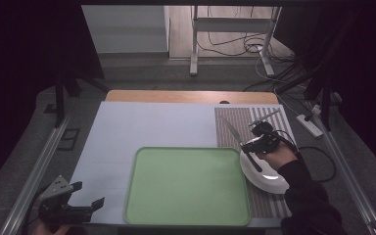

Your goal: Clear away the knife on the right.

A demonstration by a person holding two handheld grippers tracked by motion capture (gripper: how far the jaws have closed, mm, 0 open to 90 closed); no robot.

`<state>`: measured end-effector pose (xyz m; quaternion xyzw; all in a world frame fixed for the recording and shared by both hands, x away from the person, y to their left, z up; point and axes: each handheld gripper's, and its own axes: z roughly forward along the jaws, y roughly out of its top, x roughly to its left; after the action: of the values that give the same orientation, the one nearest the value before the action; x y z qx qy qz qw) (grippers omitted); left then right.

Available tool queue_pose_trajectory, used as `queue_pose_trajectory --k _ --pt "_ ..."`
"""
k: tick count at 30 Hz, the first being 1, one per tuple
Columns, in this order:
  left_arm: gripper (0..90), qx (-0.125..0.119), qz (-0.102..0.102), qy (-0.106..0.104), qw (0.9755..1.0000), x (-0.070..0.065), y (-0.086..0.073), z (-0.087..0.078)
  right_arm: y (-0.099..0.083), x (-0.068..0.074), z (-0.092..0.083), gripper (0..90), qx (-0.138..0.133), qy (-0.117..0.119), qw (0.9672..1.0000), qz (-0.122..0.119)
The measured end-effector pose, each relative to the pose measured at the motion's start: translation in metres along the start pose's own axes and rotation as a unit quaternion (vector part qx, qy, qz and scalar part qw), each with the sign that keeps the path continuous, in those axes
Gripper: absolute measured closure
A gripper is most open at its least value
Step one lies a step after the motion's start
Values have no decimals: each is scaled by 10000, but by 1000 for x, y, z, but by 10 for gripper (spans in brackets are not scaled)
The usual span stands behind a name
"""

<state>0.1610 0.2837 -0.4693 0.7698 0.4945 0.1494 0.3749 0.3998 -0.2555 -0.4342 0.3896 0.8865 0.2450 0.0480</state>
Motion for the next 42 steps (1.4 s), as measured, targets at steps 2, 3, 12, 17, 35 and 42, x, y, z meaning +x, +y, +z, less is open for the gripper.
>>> queue_pose_trajectory --k 2,3,12,17,35,42 --pt "40 2 -1 0 10000 0 0 0 0 8 2 811 41 62 10000 -60" --pt "40 1 0 0 10000 0 0 0 0 11 3 812 70 106 9999 -77" --pt "40 13 10 2 10000 0 0 0 2 51 12 811 201 386 9980 -454" --pt "40 15 16 8 10000 0 0 0 0 73 28 812 465 559 9952 -649" --pt "39 41 23 26 10000 -1 1 1 -4 101 64 900 570 963 9832 -1441" --pt "39 46 16 26 10000 0 0 1 17 134 99 900 498 874 9714 -2149"
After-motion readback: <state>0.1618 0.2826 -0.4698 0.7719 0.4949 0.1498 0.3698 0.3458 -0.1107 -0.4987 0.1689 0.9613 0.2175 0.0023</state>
